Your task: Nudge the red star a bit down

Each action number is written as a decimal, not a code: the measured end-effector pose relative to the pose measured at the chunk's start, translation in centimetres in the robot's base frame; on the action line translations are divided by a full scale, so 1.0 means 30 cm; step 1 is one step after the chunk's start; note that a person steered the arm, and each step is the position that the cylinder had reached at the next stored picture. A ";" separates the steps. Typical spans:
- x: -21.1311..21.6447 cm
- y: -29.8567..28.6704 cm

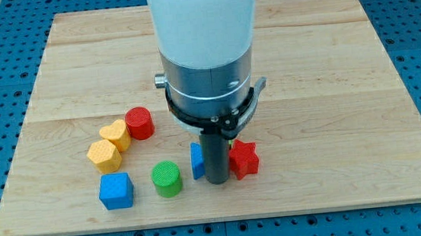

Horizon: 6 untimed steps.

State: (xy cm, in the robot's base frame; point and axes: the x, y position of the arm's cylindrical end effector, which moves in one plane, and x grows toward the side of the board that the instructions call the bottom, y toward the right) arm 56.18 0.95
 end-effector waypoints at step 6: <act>-0.334 0.482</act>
